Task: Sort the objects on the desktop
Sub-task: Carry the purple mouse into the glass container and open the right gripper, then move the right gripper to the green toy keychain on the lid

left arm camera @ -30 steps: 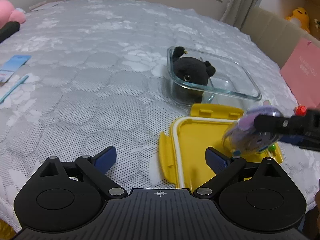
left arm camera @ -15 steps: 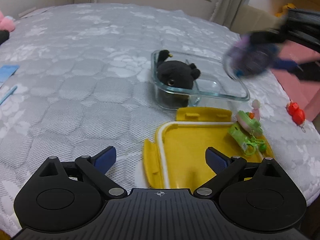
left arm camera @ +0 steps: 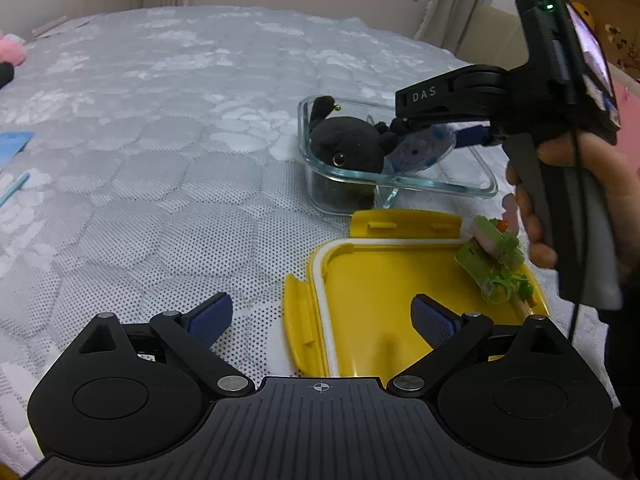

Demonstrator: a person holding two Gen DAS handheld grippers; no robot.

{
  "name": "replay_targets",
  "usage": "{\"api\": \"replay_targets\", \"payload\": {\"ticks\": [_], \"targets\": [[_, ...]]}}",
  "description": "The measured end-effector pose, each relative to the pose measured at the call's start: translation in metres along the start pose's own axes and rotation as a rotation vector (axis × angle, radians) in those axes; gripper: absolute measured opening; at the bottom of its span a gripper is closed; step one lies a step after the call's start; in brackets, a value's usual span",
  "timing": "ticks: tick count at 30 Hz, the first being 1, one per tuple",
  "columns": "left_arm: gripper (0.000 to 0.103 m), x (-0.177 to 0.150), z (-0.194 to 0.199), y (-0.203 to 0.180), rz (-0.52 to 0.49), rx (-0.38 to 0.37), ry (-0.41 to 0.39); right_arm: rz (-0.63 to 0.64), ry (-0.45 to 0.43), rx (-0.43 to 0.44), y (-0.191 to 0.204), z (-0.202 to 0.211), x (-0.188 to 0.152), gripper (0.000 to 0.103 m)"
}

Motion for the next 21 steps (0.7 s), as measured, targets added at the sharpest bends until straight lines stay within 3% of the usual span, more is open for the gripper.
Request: {"api": "replay_targets", "payload": {"ticks": [5,10,16,21], "targets": [[0.099,-0.001,-0.004,-0.005,0.001,-0.013,0.012,0.012,-0.022,0.072,0.005,0.033,-0.009,0.071],[0.099,-0.004,-0.006,-0.01,0.001,-0.007,0.029,-0.012,-0.012,0.128,0.0,0.058,-0.015,0.07],[0.099,-0.005,-0.001,-0.021,-0.02,0.012,0.027,-0.077,-0.035,0.096,-0.033,0.072,-0.023,0.067],[0.099,0.002,0.001,-0.03,-0.055,0.044,0.014,-0.065,-0.053,0.047,-0.05,0.087,-0.052,0.074]]}}
Point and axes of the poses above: each gripper's, at about its wrist camera, not at the fingertips, and z roughly against the way its jaws point, y to its left, x to its top, the point moved 7 cm from there along -z, roughly the way its jaws point
